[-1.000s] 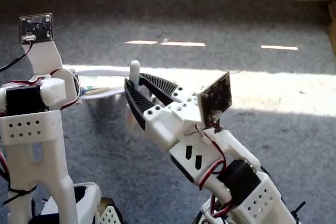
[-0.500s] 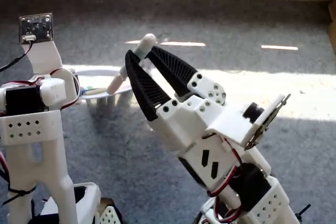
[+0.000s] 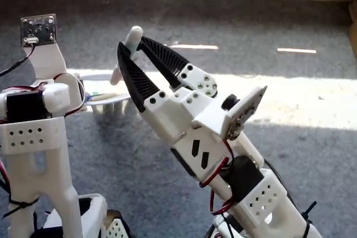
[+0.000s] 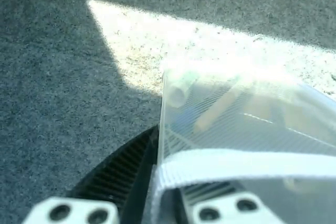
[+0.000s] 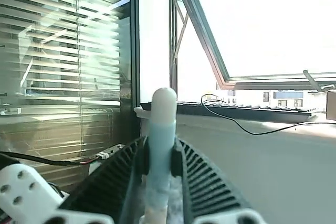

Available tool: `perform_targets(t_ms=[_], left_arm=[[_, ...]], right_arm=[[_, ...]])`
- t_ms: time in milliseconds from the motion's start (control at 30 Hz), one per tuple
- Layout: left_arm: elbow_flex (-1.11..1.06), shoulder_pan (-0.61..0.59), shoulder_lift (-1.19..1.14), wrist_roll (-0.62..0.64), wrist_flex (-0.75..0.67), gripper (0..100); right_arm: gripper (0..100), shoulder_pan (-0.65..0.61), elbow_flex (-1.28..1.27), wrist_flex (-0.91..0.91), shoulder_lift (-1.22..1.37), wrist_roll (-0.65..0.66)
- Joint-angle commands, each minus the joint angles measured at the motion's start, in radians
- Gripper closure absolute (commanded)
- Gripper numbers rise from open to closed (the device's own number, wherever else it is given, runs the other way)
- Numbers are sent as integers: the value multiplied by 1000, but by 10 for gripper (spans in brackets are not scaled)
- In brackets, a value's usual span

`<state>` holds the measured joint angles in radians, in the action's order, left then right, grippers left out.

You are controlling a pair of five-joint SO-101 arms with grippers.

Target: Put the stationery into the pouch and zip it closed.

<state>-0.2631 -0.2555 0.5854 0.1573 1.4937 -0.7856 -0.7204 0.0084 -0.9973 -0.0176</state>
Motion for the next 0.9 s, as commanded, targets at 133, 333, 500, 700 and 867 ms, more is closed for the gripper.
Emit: perform_targets(t_ms=[133, 333, 500, 700, 867], left_arm=[[5, -22, 13, -8, -3, 992], [5, -22, 13, -8, -3, 992], [5, -22, 13, -8, 0, 992], [5, -22, 13, -8, 0, 992], [5, -22, 13, -8, -3, 992]], right_arm=[[993, -1, -182, -249, 16, 103], [993, -1, -206, -257, 70, 143], [993, 10, -206, -245, 151, 170], [993, 21, -197, -53, 211, 259], [992, 18, -136, 93, 203, 264]])
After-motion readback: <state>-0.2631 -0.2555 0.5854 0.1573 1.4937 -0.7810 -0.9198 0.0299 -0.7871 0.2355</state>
